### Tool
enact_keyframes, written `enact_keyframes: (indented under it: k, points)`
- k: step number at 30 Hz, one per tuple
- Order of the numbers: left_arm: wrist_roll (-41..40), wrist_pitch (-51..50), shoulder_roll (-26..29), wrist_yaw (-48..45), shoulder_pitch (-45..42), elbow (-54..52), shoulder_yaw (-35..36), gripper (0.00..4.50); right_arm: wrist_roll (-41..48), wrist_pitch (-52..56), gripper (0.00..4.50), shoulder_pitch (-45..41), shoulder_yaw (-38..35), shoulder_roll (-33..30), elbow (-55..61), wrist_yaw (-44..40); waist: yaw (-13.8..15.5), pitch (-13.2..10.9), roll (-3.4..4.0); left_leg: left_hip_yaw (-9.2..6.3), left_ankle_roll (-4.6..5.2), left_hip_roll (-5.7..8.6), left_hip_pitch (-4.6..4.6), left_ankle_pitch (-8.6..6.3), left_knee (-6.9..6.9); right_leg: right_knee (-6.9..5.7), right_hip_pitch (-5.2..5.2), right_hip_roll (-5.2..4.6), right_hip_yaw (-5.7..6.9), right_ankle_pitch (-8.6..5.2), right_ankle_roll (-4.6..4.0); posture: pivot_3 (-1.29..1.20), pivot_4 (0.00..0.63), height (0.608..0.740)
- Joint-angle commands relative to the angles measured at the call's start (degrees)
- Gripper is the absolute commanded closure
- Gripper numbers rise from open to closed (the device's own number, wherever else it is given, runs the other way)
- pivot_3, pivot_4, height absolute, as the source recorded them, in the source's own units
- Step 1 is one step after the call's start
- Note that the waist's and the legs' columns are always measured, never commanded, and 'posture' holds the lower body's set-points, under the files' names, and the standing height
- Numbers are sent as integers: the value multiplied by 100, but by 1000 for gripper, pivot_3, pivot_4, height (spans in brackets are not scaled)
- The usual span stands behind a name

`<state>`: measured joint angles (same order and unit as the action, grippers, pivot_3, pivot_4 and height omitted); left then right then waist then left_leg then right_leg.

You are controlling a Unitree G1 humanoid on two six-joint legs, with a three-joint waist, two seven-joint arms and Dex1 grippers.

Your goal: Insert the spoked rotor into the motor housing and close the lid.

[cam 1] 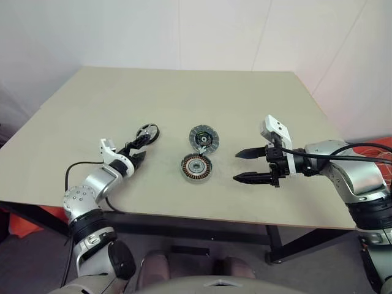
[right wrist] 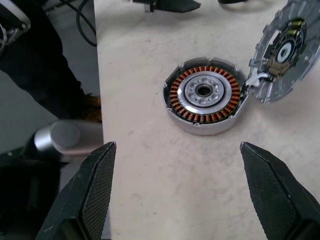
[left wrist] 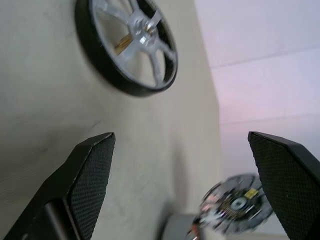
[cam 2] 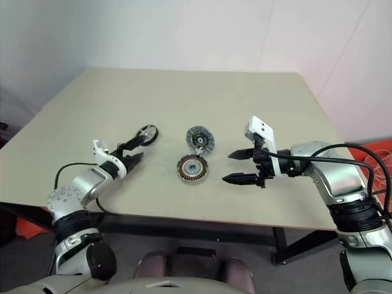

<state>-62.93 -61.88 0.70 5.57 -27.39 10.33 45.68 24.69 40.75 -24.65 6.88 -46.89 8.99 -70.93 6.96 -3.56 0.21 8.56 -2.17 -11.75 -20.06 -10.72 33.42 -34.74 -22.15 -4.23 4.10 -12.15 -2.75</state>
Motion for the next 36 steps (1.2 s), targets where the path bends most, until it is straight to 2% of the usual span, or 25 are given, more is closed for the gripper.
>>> enact_keyframes:
  k: [1,9,21,24,36]
  points:
    - [-299,490,-47,309,-231,174,124,0,-96,-310,7,-78,-7,-123,43,-74,30,0,-1,0,1,0,1,-1,0,0,0,0,1,0,0,0,0,740]
    - [-508,1120,-183,269,-411,836,14,0,-201,-489,7,-39,5,-114,9,-95,78,0,-6,-2,10,-1,-9,-6,-1,6,-2,-2,6,-1,6,0,0,740]
    - [-308,2108,-59,-455,-819,2048,-150,0,-241,-523,7,-77,30,-36,-18,-29,175,0,-6,-4,3,-2,5,-2,-2,4,9,-7,7,1,15,0,0,740]
    - [-342,2169,-45,-537,-896,2144,-172,545,-243,-527,0,-81,23,-31,-19,-6,175,0,-6,-3,1,-3,6,0,-1,5,10,-7,7,3,18,0,0,740]
    - [-311,2474,53,-482,-998,2516,-138,4473,-248,-569,0,-59,3,2,-28,101,177,8,7,-3,0,-3,5,1,-4,2,13,-7,8,5,20,0,0,740]
